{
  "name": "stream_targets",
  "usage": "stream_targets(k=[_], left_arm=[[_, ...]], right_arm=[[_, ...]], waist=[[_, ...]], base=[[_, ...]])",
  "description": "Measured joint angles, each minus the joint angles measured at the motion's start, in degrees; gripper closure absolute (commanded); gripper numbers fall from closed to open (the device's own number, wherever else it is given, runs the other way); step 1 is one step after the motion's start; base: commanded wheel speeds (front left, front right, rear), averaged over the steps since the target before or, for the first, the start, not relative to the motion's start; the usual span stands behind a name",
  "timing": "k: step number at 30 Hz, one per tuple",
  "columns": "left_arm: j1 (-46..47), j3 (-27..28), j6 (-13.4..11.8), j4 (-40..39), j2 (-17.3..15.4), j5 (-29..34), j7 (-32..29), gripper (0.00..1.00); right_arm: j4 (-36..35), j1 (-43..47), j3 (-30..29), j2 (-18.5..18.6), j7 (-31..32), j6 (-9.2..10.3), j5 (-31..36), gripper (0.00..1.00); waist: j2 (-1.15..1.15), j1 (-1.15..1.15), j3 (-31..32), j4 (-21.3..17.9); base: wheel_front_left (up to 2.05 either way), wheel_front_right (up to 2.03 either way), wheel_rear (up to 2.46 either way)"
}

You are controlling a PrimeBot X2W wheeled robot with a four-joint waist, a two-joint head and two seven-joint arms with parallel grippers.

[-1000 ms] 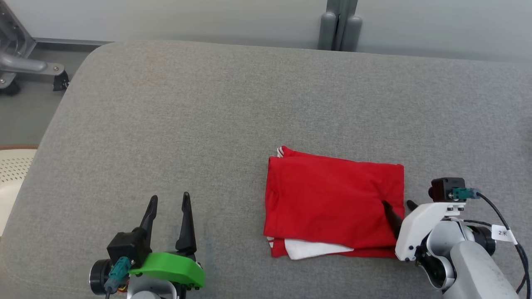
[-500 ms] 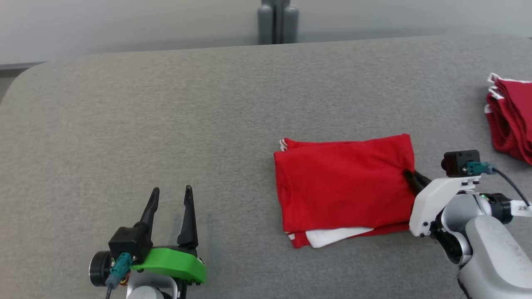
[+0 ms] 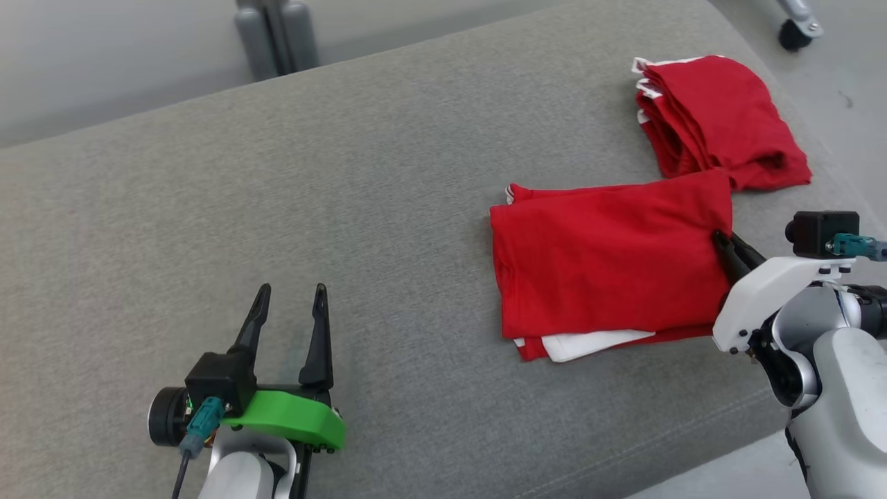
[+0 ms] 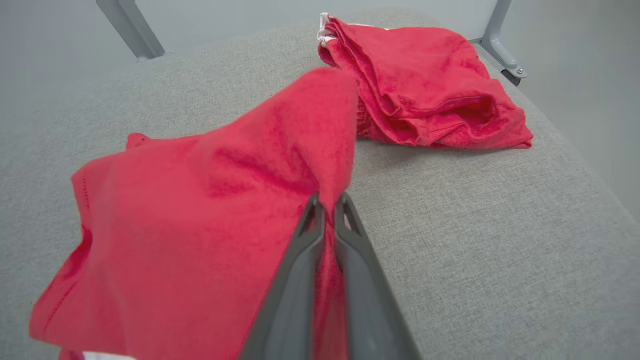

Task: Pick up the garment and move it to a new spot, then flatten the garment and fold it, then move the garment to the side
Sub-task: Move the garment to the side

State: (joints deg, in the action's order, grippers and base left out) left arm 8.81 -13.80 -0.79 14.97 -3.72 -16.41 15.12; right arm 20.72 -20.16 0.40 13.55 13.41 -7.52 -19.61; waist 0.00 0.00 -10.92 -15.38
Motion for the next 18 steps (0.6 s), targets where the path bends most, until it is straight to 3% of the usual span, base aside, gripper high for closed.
stream_targets(k=[5,8,18], left_arm=[[0.75,-0.65,0.03,0.33,-0.29,0.1,-0.09,0.0],[1.01,-0.85,0.05,0.6,-0.27,0.14,-0.18,0.0],[1.07,-1.03,-0.41,1.49,0.13,-1.15,-0.15,0.0]], right_arm=[[0.15,-1.0,-0.23,-1.13,-1.55,0.0,0.29,1.0],[0.71,-2.45,-0.85,-1.27,-2.52,0.0,0.65,1.0],[6.3,-11.29,-7.73,1.52,-2.37,0.0,3.61,1.0]], waist=[[0.0,0.0,-1.14,-3.7],[0.0,0.0,-1.8,-3.98],[0.0,0.0,-1.11,2.28]], base=[[0.0,0.0,0.0],[0.0,0.0,0.0],[0.0,0.0,0.0]])
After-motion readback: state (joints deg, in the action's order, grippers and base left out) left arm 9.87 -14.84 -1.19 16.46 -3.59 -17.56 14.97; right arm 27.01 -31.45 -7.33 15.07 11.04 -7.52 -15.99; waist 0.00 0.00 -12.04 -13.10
